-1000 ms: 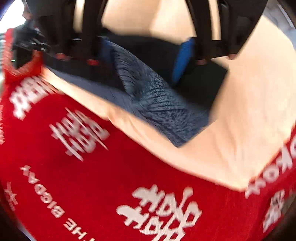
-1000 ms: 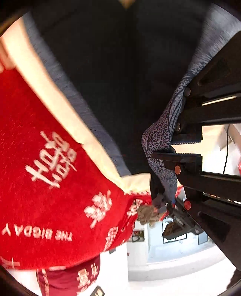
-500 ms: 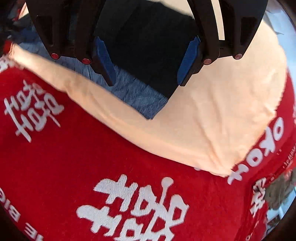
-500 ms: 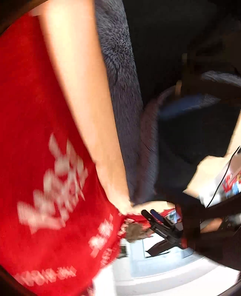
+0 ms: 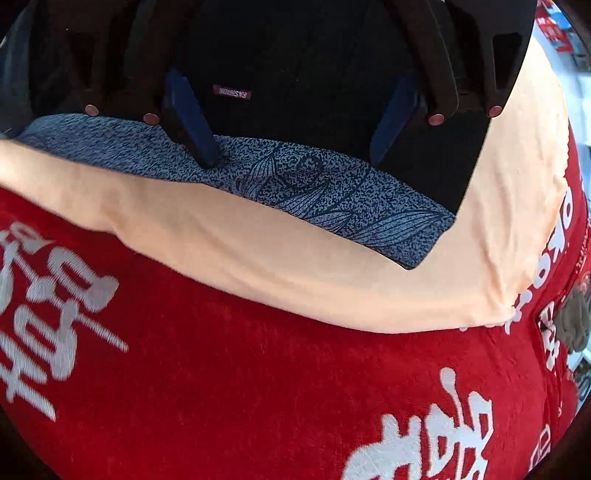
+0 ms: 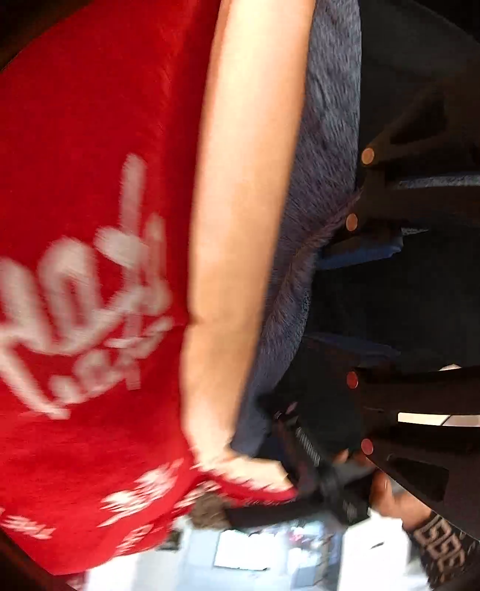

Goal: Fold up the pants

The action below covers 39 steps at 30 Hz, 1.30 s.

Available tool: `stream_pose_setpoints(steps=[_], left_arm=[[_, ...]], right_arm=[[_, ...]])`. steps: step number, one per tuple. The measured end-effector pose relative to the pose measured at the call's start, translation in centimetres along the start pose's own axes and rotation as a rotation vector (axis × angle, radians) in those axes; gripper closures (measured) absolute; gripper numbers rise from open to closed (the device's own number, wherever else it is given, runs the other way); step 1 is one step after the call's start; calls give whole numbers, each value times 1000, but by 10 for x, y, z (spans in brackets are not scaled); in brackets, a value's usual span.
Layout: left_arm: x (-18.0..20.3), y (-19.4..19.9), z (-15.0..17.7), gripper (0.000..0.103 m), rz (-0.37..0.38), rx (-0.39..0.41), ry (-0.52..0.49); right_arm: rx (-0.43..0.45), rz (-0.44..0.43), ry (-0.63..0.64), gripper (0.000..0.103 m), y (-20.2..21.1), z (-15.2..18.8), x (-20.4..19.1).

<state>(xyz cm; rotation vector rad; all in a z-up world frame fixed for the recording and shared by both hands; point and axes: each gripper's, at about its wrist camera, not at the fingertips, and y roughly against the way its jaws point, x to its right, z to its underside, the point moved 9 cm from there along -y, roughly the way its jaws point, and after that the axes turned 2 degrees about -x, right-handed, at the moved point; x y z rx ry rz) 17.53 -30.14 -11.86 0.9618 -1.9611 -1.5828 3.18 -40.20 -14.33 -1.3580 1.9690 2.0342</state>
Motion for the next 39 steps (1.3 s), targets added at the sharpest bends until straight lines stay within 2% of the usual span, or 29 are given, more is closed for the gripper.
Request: stream_pose_setpoints(steps=[2,3,6,9,11,14,17,20,24,28,31,34,36,39], left_arm=[[0,14,4,18,7,1,-6],[1,23,8,18,10,0,-19],[11,53,35,18,28,-8,-96],[42,68,66,18,37,-25,-186],[60,81,93,18,81,-51,-227],[97,94,128,18,159,-96,-280],[141,109,158,18,275,-124,-350],[181,122,178,18,405,-131,-418],[237,132,219,18,539,-217,-490],[264,130,244,18,551,-248,-554],[282,129,262,18,551,-256,-586],[292,124,275,18,549,-277,-592],[298,121,282,18,536,-283,-599],[309,114,292,18,519,-297,-605]], right_arm=[[43,-8,-29,58,22,-1,9],[51,-42,-63,56,34,3,15],[65,-97,-140,52,58,22,28],[46,-131,-190,49,78,58,40],[29,-129,-223,48,89,89,49],[40,-74,-281,47,108,135,66],[83,14,-350,47,137,184,90],[140,107,-419,47,169,246,112],[185,159,-591,47,191,339,144],[206,206,-717,47,192,408,166],[218,168,-771,47,185,436,176],[215,149,-796,47,179,453,188],[234,103,-810,47,179,456,192],[253,16,-764,47,181,446,192]])
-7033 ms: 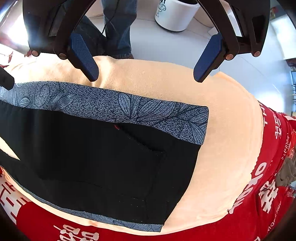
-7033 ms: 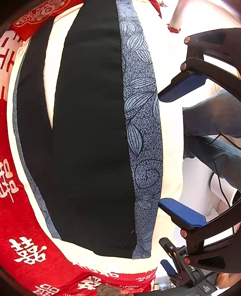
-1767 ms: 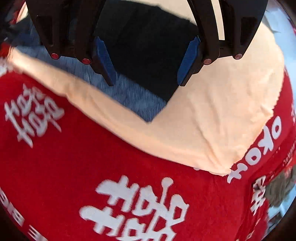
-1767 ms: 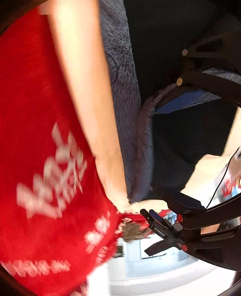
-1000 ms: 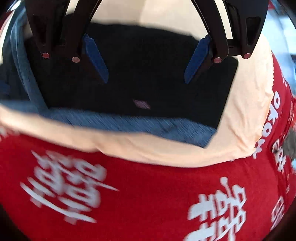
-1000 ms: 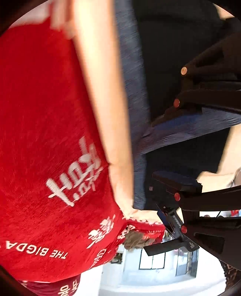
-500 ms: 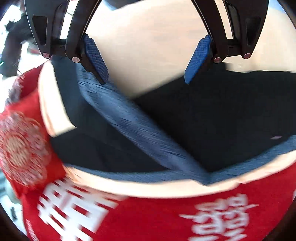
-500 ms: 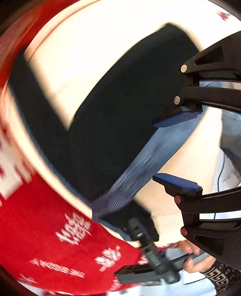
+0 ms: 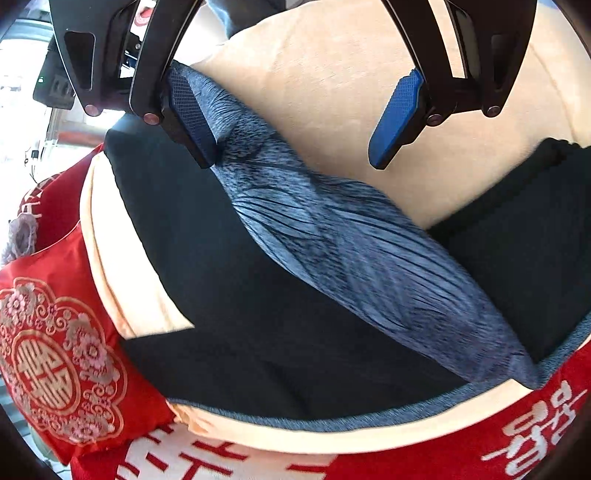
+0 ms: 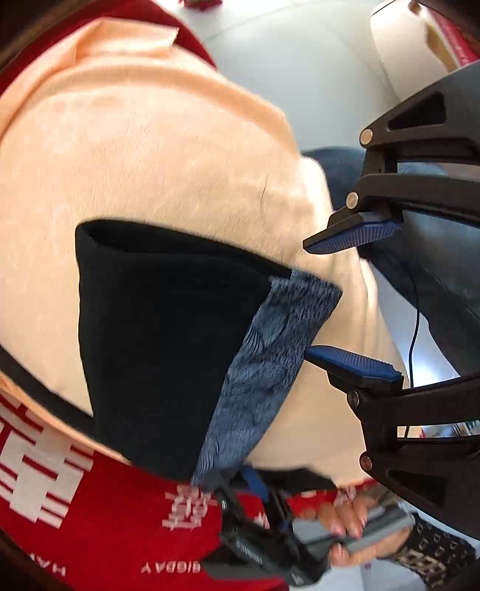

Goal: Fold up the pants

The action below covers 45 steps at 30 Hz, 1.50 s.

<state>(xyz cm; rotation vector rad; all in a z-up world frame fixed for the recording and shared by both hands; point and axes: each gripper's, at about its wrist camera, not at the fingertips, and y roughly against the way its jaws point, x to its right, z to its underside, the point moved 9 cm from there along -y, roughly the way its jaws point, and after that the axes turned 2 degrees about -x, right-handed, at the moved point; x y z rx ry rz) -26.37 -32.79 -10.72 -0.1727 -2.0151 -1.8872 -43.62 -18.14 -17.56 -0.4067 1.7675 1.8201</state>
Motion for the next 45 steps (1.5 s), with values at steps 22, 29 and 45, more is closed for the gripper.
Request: stream_pose_setpoints(steps=[22,29,45], left_arm=[[67,75,-159,74,66,268,0],[25,98,-191,40,-134,364,29],[-110,4,-102,19,-410,154,308]], right_arm=[[198,-125,364,100,139,-277,-135],[204,155,479,96,82,-381,-167],[101,302,308,34,31,-333,-83]])
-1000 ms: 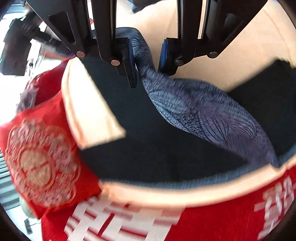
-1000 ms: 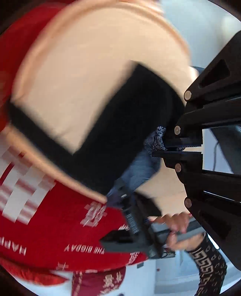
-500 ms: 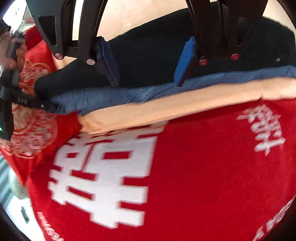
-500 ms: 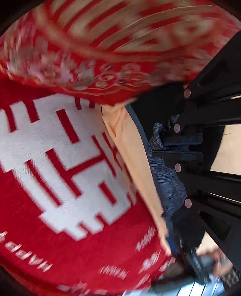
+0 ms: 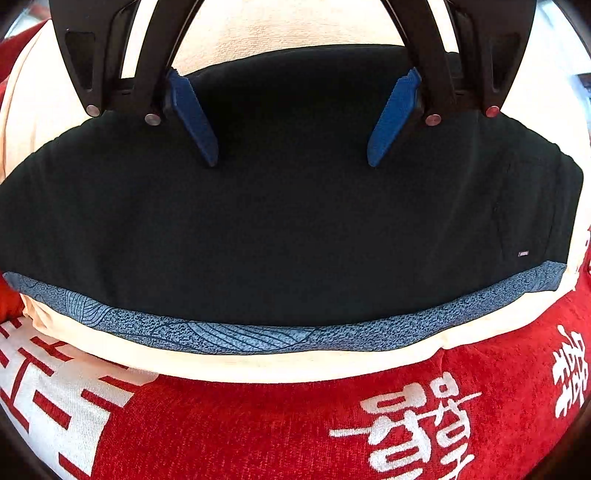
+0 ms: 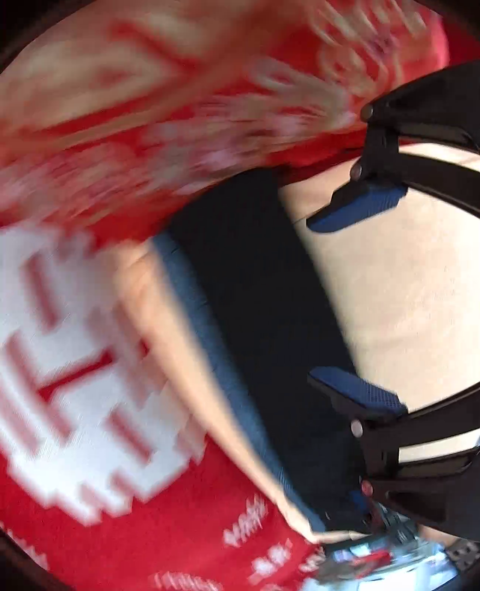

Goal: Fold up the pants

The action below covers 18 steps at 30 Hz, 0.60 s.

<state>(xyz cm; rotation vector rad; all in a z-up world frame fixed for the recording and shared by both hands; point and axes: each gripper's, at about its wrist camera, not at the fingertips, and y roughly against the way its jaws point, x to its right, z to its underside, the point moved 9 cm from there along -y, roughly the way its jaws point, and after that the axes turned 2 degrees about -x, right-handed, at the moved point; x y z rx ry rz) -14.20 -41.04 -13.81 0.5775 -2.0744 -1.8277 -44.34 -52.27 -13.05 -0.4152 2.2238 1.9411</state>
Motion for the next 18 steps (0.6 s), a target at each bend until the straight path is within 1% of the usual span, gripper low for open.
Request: stream_pose_setpoints(steps=[2,3,4,5,6,7,8,9,10,11,13,14,16,17,18], left_arm=[[3,-2,-3,19,4,3,-8],[3,-3,-4,17,6,6,-12],[2,-3,-4,17,6,6,-17],[-1,-3,-4,17,7,2,-21],[-2,-2,-4,17,6,-5,-23],[-2,-1,-5,17,-2,-15,-24],[-3,0,-6,17,-15,-28,-23],[-12,6,-7,17,-20,-32,-19],[-17,12,-8,17,-21,-30,-13],[-19,21,-14,17,-14,-12,-5],[-21,34,-32,17,-7,40,-1],[-21,37,-44,17,-7,64,-7],[-18,34,-66,17,-18,86,-22],[-16,29,-78,17,-29,89,-25],[-12,22,-91,17,-33,94,-21]], right_arm=[[4,4,-92,35,-20,-9,16],[1,-17,-120,54,-28,-15,17],[-4,-11,-124,75,-30,-21,18],[7,5,-110,89,-28,-25,17],[36,9,-82,89,-21,-30,14],[43,54,-43,89,-17,-30,15],[30,87,-33,88,-17,-29,18],[-12,126,-44,85,-22,-23,28],[-35,149,-58,70,-20,-21,32],[-42,138,-68,65,-16,-18,33],[-16,60,-46,65,-1,-16,18],[1,30,-6,65,5,-16,3],[11,-12,126,60,3,-25,-39],[14,-27,169,54,-1,-31,-53],[20,-46,224,49,-12,-42,-77]])
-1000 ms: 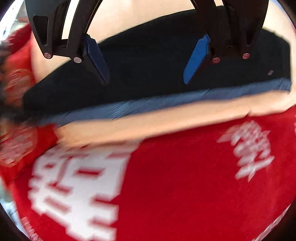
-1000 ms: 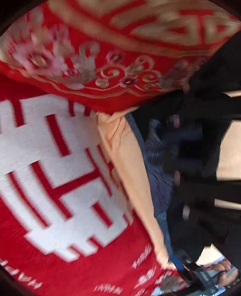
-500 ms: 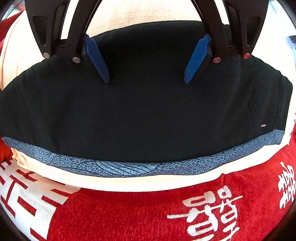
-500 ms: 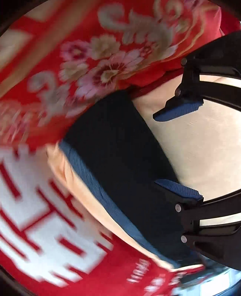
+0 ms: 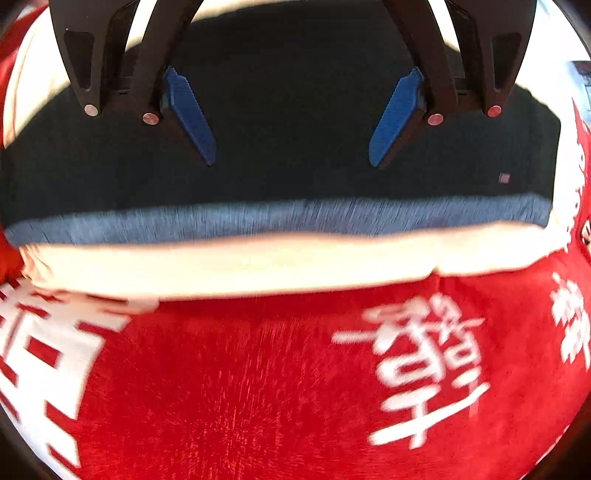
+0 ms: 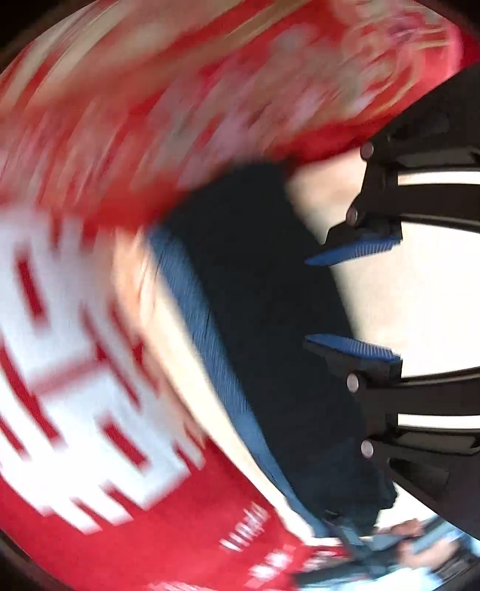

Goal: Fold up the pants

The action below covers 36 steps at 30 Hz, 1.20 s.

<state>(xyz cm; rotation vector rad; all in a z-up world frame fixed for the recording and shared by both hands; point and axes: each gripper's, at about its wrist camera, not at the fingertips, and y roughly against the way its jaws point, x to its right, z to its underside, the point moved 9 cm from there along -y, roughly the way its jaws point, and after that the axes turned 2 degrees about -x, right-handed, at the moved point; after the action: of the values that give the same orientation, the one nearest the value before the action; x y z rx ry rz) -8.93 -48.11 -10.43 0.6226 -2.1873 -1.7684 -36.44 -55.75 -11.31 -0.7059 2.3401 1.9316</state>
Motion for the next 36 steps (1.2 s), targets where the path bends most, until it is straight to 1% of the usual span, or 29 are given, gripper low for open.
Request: stream_pose_setpoints(steps=[1,2,3,4,5,6,7,8,9,10,11,12,13,14,15,16,18,20,22,24,25,26,28,29,30,31,32,34,36], left_arm=[[5,-5,-8,17,-7,7,7],[7,-13,-16,17,-31,11,22],[7,-23,-21,17,-55,5,38],[6,-34,-22,17,-67,-13,59],[3,-38,-13,17,-60,-26,77],[2,-39,-11,17,-44,-18,89],[-1,-37,-7,17,-29,-8,86],[-5,-35,-1,17,-25,-19,66],[-9,-31,5,17,-14,-25,50],[-19,-25,17,17,-26,-53,36],[-31,-21,26,17,-45,-79,29],[-39,-17,32,17,-48,-84,28],[-53,-9,39,17,-47,-77,30],[-70,-2,44,17,-55,-66,35],[-86,2,49,17,-73,-64,37],[-105,5,53,17,-101,-67,40],[-144,4,58,17,-142,-83,56],[-184,-1,62,17,-186,-100,67],[-227,-7,60,17,-246,-85,48],[-257,-17,61,17,-284,-88,31],[-272,-23,62,17,-296,-95,27],[-286,-30,63,17,-297,-95,23],[-304,-42,63,1,-244,-63,9],[-310,-46,67,0,-217,-50,6],[-315,-49,69,0,-169,-48,10],[-318,-52,69,0,-131,-44,18],[-320,-52,69,0,-112,-37,12],[-321,-52,69,0,-102,-9,-16],[-324,-52,70,0,-82,15,-17]], right_arm=[[3,-7,24,48,-11,-7,-13],[0,-16,50,48,-25,-17,-26],[-11,-19,72,48,-38,-17,-36],[-45,-1,104,48,-60,-21,-43],[-71,37,122,48,-74,-20,-40],[-85,69,135,49,-79,-17,-35],[-66,73,163,49,-80,-18,-30],[-46,114,189,50,-76,-19,-23],[-47,180,194,49,-74,-18,-13],[-56,240,156,47,-67,-15,5],[-65,222,103,47,-61,-11,14],[-71,163,39,47,-55,-7,18],[-89,49,-46,47,-46,1,16],[-102,-7,-78,47,-43,7,11],[-125,-94,-99,47,-39,21,-6],[-140,-153,-92,47,-37,31,-25],[-193,-325,-71,47,-38,61,-82],[-262,-498,-84,46,-46,91,-143],[-322,-632,-109,46,-63,119,-202],[-359,-687,-130,46,-88,146,-252],[-366,-710,-149,46,-95,155,-267],[-370,-746,-180,46,-105,156,-280],[-362,-794,-233,46,-121,159,-302],[-362,-788,-245,46,-133,163,-309],[-370,-770,-254,46,-144,166,-315],[-368,-768,-265,46,-144,174,-317],[-364,-773,-273,46,-139,173,-320],[-340,-768,-273,46,-135,175,-322],[-318,-761,-289,46,-131,172,-320]])
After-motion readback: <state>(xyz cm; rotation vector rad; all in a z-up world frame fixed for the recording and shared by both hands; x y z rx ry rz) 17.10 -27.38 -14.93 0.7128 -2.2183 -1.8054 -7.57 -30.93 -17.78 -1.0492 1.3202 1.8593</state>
